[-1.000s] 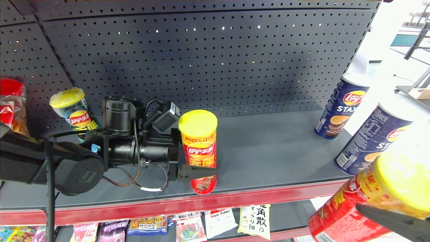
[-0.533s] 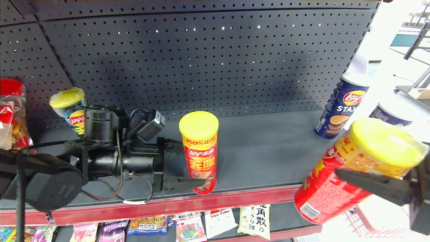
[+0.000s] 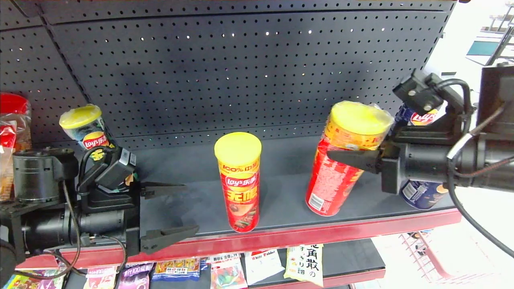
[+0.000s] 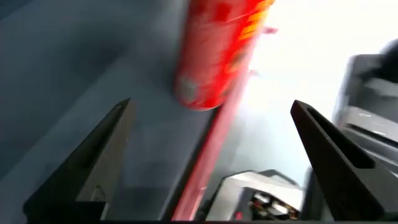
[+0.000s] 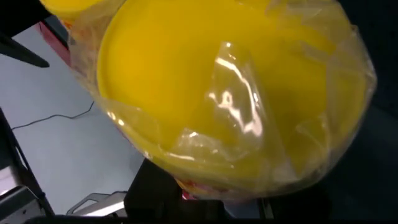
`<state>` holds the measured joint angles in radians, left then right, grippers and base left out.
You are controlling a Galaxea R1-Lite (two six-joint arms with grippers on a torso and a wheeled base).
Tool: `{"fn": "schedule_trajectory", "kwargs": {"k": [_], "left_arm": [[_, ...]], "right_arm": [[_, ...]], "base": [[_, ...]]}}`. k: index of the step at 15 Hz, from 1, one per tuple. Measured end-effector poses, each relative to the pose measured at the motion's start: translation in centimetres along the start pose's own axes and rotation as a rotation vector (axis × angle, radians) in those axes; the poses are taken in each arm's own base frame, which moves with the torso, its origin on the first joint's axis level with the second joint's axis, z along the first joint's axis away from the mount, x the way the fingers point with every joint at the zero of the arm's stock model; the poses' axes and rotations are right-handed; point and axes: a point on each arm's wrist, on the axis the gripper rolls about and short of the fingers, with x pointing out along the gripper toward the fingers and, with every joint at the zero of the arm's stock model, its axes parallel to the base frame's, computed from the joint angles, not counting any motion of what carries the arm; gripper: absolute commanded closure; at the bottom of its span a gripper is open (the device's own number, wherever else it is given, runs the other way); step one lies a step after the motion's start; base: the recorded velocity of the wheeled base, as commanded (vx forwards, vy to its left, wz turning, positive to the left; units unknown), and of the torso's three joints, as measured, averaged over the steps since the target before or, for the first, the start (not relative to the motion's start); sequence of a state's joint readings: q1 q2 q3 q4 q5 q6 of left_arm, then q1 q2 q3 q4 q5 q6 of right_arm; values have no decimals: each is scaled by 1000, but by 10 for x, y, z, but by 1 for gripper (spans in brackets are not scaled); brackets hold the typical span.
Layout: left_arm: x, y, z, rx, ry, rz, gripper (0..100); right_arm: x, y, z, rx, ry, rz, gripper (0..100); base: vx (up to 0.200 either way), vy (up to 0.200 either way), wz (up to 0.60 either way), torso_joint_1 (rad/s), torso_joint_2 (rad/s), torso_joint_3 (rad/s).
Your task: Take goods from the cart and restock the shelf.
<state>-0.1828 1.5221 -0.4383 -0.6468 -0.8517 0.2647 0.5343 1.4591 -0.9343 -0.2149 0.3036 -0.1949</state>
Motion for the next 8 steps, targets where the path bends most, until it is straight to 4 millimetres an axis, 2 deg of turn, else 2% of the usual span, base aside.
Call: {"fn": "schedule_trajectory", "kwargs": {"k": [2,5,8], "left_arm": [[-12,-4,-2,-3,10,96,0],[-23,-12,-2,-26,-8,123,0],[-37,-25,2,-160,-51,177,0]], "right_arm": [[31,-8,8,-1,5,11,100],[84,-23,24,-8,-16,21,100],[127,-28,27,-11,-27,50,100]], "base": [[0,0,0,0,0,0],[0,0,0,0,0,0],[0,0,0,0,0,0]]}}
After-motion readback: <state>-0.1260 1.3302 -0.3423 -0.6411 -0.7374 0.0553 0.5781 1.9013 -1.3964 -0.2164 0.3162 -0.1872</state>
